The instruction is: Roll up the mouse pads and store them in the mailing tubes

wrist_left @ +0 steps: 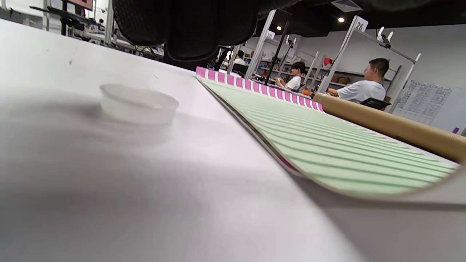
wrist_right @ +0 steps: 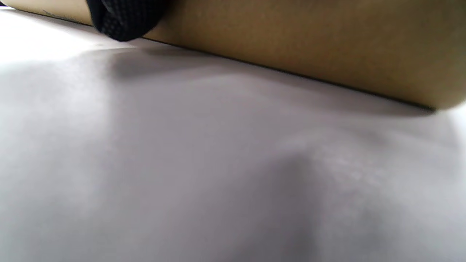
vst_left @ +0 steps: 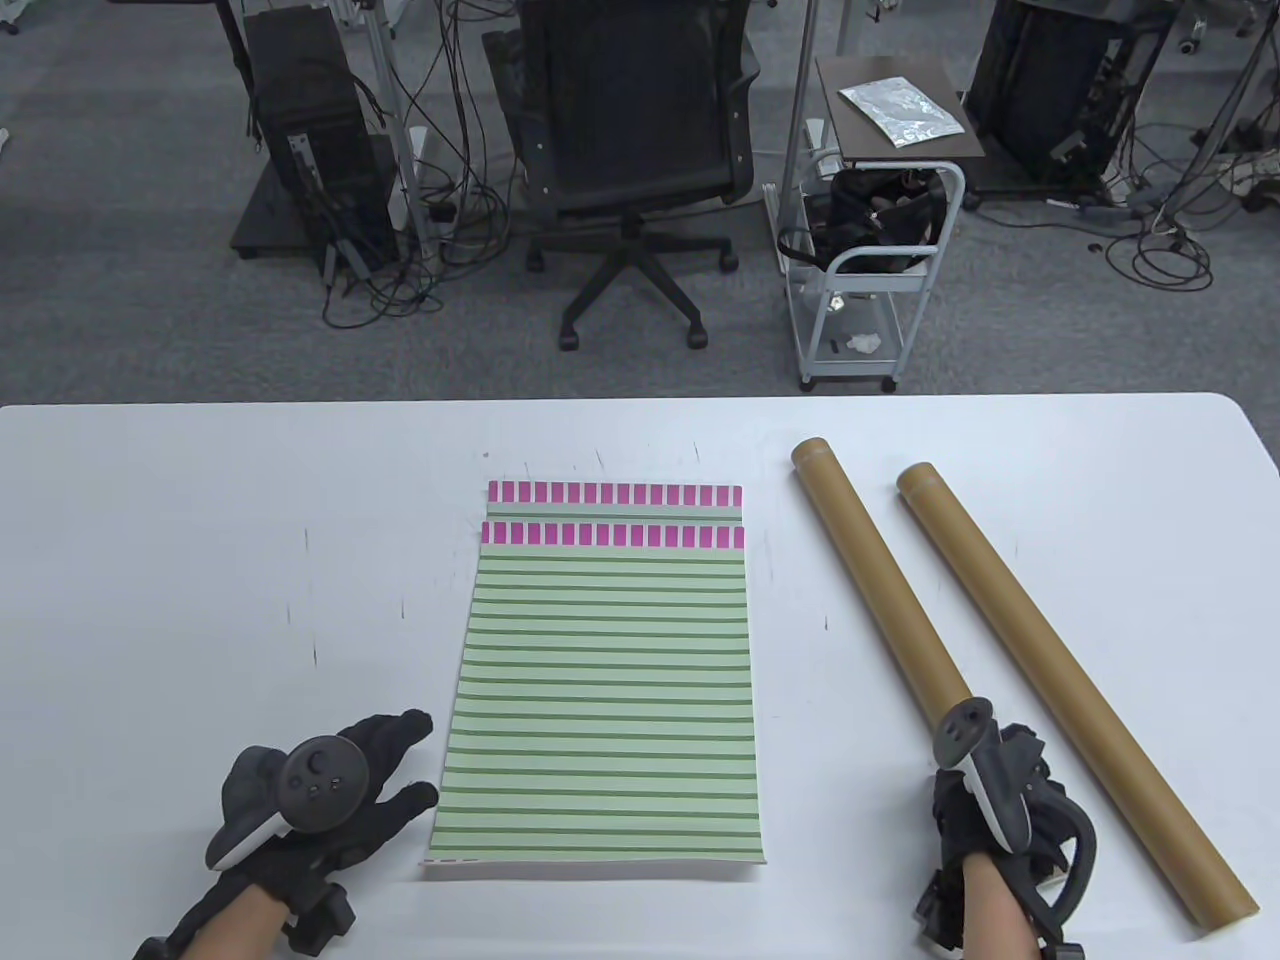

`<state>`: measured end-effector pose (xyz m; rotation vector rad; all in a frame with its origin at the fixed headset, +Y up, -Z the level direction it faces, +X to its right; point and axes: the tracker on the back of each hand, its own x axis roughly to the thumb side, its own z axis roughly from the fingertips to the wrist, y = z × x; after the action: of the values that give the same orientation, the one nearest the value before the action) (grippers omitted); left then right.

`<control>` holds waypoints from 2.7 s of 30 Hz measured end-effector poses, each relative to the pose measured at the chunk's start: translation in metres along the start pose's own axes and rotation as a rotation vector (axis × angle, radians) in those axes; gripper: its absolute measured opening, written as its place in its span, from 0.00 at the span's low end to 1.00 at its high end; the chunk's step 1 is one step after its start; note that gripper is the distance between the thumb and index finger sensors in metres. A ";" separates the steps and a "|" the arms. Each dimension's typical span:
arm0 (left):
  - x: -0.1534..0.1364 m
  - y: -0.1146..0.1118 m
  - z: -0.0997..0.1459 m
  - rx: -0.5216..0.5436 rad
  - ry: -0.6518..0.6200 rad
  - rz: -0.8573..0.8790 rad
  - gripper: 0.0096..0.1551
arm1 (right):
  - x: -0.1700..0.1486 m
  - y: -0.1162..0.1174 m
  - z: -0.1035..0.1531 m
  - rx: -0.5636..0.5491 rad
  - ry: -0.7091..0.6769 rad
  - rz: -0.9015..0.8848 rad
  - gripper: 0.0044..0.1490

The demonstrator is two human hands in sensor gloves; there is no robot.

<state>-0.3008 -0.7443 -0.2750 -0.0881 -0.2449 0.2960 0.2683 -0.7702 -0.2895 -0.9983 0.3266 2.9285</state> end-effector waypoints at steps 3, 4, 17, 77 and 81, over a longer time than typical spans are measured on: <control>-0.002 0.004 0.002 0.028 0.006 0.027 0.45 | -0.001 0.000 -0.001 -0.019 -0.004 0.010 0.55; -0.001 0.005 0.002 0.032 0.003 0.028 0.45 | -0.001 -0.001 -0.001 -0.021 -0.007 0.011 0.57; 0.078 -0.022 0.012 -0.110 -0.276 -0.161 0.29 | 0.082 -0.032 0.132 -0.287 -0.910 -0.137 0.53; 0.142 -0.069 0.024 -0.152 -0.348 -0.702 0.26 | 0.138 0.036 0.185 -0.219 -1.360 0.454 0.38; 0.148 -0.069 0.025 -0.218 -0.341 -0.661 0.28 | 0.138 0.035 0.189 -0.280 -1.378 0.457 0.35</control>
<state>-0.1511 -0.7642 -0.2093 -0.1657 -0.6251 -0.3800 0.0417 -0.7703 -0.2210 1.3112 0.0521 3.2043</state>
